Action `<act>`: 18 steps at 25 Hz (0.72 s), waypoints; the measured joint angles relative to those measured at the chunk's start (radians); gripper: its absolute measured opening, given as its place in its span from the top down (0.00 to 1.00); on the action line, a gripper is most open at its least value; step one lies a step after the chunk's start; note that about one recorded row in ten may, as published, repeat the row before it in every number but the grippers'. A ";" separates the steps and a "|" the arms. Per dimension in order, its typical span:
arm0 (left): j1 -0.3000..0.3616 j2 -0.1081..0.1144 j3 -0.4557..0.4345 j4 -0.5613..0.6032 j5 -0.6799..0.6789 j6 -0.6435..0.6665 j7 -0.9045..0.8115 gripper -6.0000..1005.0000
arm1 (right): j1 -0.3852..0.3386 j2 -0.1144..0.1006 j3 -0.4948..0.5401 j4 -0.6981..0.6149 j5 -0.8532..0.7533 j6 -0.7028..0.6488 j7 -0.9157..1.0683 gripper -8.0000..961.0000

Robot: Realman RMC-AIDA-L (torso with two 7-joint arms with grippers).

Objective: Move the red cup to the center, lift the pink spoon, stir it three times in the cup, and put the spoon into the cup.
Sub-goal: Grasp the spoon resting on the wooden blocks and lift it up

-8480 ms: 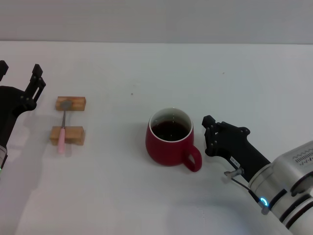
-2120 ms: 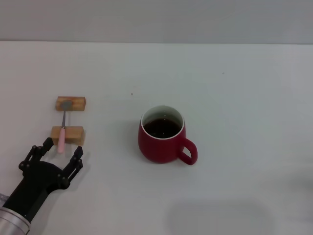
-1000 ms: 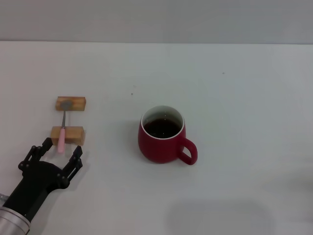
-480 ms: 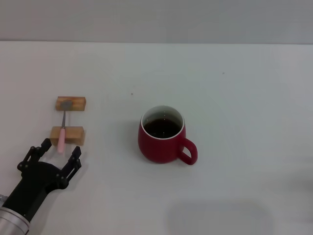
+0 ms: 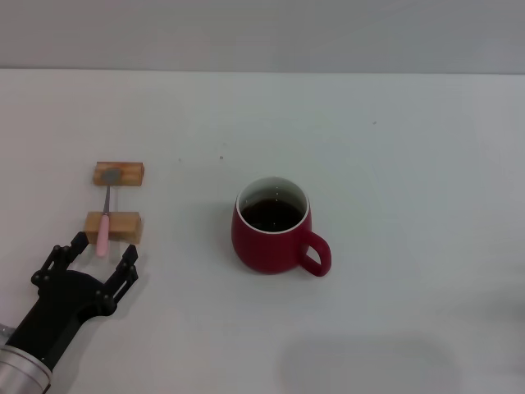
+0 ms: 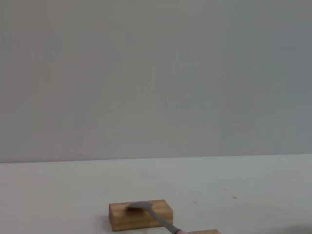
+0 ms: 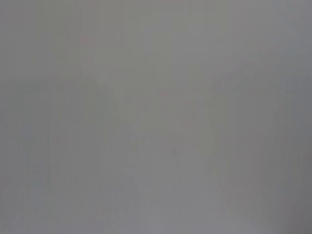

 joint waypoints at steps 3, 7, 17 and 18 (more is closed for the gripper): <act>0.000 0.000 0.000 0.000 0.000 0.000 0.000 0.22 | 0.000 0.000 0.000 0.000 0.000 0.000 0.000 0.99; -0.001 0.000 0.000 0.000 0.000 0.000 0.000 0.22 | 0.000 0.000 0.000 0.000 0.000 0.000 0.000 0.99; 0.001 0.000 0.000 0.000 0.000 0.004 0.000 0.32 | 0.000 0.000 0.000 0.000 0.000 -0.002 0.000 0.99; 0.001 0.000 0.000 0.000 0.000 0.004 0.000 0.32 | 0.000 0.000 0.000 0.000 0.000 -0.002 0.000 0.99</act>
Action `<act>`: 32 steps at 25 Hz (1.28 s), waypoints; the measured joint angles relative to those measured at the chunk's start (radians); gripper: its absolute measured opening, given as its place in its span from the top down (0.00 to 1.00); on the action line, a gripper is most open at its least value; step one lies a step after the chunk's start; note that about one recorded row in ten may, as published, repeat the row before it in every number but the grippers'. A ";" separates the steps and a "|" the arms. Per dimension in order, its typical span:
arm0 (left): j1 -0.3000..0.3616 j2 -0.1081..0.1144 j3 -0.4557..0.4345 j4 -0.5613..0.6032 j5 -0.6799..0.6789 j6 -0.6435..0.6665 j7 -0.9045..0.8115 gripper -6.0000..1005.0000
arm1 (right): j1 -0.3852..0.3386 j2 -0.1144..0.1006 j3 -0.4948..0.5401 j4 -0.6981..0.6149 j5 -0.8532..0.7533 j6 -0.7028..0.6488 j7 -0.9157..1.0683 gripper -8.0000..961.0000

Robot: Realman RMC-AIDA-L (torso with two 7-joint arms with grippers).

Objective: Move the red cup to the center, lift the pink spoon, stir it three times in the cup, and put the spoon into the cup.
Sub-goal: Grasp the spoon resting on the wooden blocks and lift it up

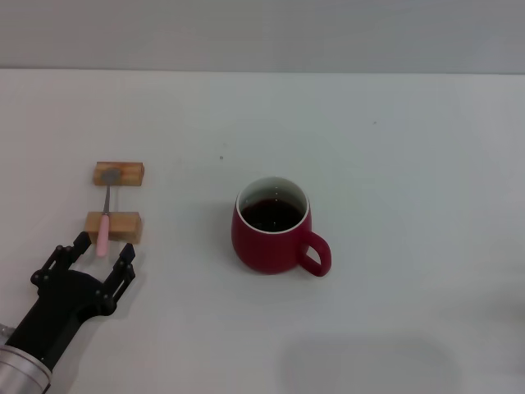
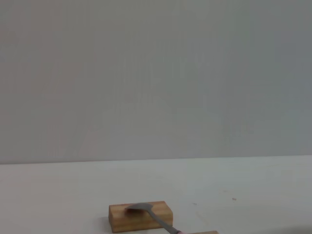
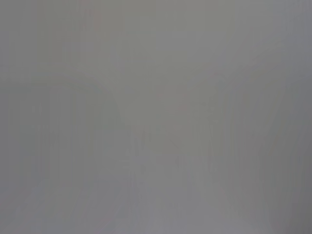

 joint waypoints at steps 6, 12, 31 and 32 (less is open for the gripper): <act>-0.001 0.000 0.000 0.000 0.000 0.001 0.000 0.36 | -0.001 0.000 0.000 0.000 0.000 0.000 -0.001 0.99; -0.001 0.000 0.000 0.000 0.000 0.003 0.001 0.40 | -0.001 0.000 0.000 0.000 0.000 0.000 -0.003 0.99; -0.003 0.002 0.000 0.000 0.000 0.003 0.004 0.45 | -0.001 0.002 0.000 0.000 0.000 -0.013 -0.003 0.99; -0.003 0.002 0.000 0.000 0.000 0.003 0.002 0.45 | -0.001 0.001 0.000 0.000 0.000 -0.015 -0.002 0.99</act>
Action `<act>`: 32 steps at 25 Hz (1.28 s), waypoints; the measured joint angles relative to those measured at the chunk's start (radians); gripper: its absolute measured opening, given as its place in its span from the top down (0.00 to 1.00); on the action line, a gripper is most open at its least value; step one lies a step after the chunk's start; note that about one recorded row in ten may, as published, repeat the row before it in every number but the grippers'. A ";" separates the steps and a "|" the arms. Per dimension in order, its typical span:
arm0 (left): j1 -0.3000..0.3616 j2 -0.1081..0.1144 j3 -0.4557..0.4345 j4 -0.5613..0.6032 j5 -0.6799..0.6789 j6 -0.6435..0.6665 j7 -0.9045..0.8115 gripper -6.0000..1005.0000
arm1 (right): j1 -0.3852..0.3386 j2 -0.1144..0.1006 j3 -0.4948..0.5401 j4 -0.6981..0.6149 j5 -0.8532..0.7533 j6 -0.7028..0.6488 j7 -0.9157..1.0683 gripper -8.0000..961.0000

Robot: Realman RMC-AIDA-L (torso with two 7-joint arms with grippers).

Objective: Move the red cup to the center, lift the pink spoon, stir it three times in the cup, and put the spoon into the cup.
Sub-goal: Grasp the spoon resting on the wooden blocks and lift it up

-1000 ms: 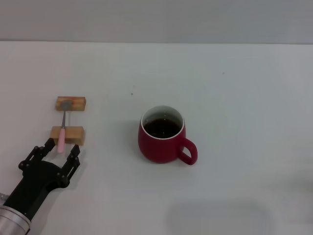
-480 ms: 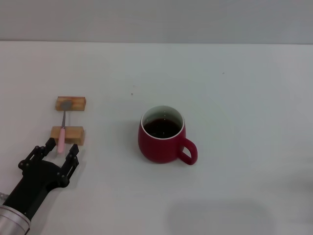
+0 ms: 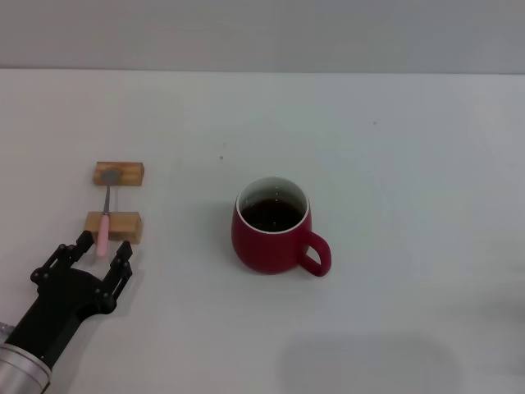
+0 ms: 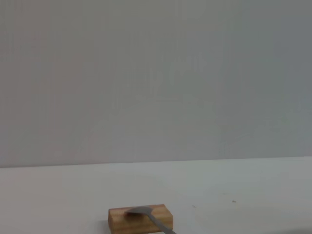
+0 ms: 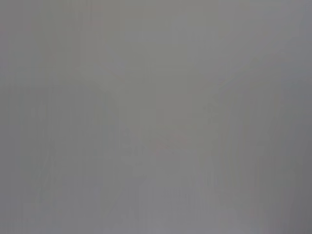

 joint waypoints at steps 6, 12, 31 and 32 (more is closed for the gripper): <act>0.001 0.000 0.000 0.000 0.000 0.000 -0.001 0.46 | 0.000 -0.001 0.000 0.001 0.000 -0.009 0.001 0.99; 0.002 0.000 -0.001 0.000 0.000 -0.001 -0.002 0.48 | 0.000 -0.001 0.000 0.003 -0.001 -0.009 0.001 0.99; 0.002 -0.001 -0.002 0.000 0.000 -0.003 0.000 0.52 | -0.001 0.000 -0.007 0.003 -0.002 -0.008 -0.001 0.99; 0.002 -0.001 -0.002 0.000 0.000 -0.003 0.000 0.52 | -0.001 0.000 -0.008 0.003 -0.002 -0.008 -0.002 0.99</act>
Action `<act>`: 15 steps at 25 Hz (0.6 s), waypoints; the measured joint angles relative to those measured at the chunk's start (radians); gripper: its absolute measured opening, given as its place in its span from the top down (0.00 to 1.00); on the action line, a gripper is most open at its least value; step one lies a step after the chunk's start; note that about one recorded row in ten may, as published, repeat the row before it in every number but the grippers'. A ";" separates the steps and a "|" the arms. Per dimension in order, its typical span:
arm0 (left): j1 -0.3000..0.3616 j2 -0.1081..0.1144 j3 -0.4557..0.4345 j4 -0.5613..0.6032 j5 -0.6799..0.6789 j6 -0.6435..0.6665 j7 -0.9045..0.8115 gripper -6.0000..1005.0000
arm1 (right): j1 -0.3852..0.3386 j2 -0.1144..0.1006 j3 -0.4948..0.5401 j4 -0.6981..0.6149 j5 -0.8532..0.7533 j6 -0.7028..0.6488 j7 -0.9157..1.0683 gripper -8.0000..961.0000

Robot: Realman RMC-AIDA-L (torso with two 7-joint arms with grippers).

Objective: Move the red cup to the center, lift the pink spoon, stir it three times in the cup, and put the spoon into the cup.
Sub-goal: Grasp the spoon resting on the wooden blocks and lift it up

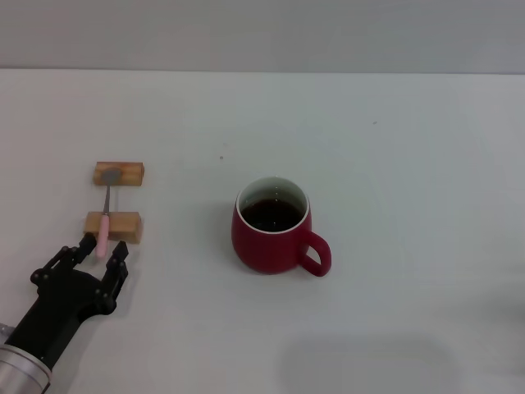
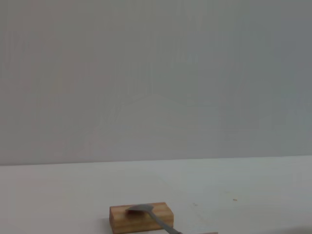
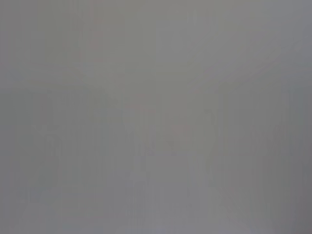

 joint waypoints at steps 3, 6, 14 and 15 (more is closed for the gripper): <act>0.000 -0.001 0.000 0.000 0.000 0.002 -0.002 0.53 | 0.000 0.000 0.000 0.000 0.000 0.000 0.000 0.99; 0.000 -0.001 0.000 0.000 0.000 0.003 -0.002 0.55 | 0.000 0.000 0.000 0.000 0.000 0.000 -0.001 0.99; -0.001 0.000 0.000 0.001 0.000 0.009 -0.002 0.72 | 0.000 0.000 0.000 0.000 0.000 0.000 -0.002 0.99; -0.001 -0.001 0.000 0.001 0.000 0.010 -0.002 0.74 | 0.000 0.000 0.000 0.000 0.000 0.000 -0.003 0.99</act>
